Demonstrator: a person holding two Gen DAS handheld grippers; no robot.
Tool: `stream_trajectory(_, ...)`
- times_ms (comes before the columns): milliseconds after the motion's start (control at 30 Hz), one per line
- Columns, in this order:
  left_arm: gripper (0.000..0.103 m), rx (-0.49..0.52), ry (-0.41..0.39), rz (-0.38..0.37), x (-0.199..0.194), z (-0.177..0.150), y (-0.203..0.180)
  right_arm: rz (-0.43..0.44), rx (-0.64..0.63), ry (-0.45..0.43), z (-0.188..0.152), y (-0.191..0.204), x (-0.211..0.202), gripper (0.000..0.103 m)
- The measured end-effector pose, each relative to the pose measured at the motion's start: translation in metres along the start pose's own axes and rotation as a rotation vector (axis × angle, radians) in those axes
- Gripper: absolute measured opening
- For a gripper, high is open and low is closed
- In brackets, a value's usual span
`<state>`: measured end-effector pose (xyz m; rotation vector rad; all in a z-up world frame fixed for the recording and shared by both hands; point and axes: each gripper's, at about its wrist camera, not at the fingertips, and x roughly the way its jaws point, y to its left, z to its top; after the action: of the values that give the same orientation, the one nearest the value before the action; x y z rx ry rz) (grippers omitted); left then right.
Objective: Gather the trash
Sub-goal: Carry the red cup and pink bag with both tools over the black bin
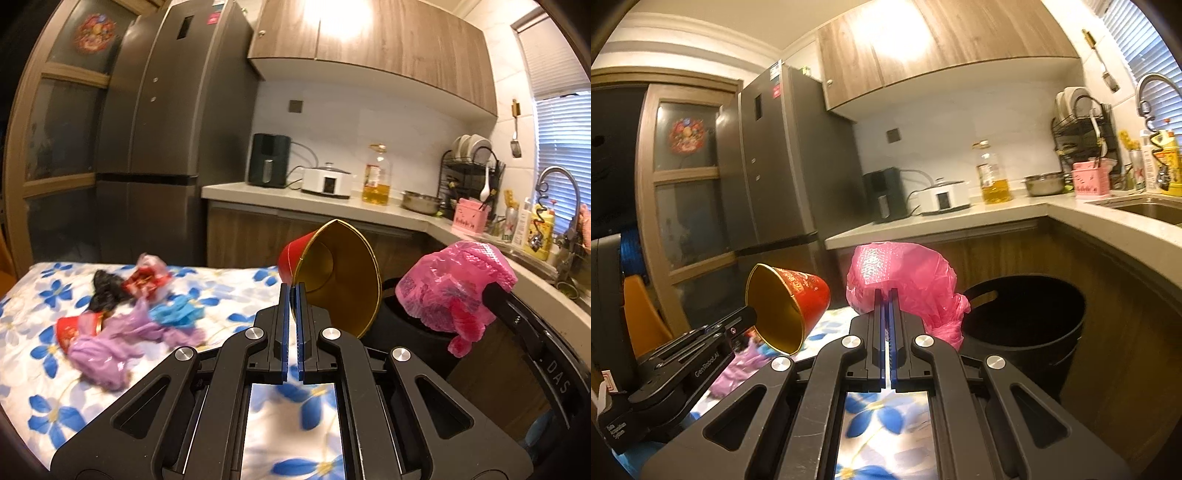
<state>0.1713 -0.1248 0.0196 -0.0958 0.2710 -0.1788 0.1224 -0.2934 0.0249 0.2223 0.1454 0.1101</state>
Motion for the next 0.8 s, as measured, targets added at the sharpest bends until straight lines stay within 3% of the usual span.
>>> stream_trajectory(333, 0.002, 0.031, -0.035, -0.103, 0.033, 0.019, -0.062, -0.112, 0.015, -0.086, 0.030, -0.051, -0.002, 0.002)
stream_trajectory(800, 0.002, 0.085, -0.020, -0.181, 0.075, 0.022, -0.119, -0.188, 0.047, -0.075, 0.034, -0.098, 0.016, 0.002)
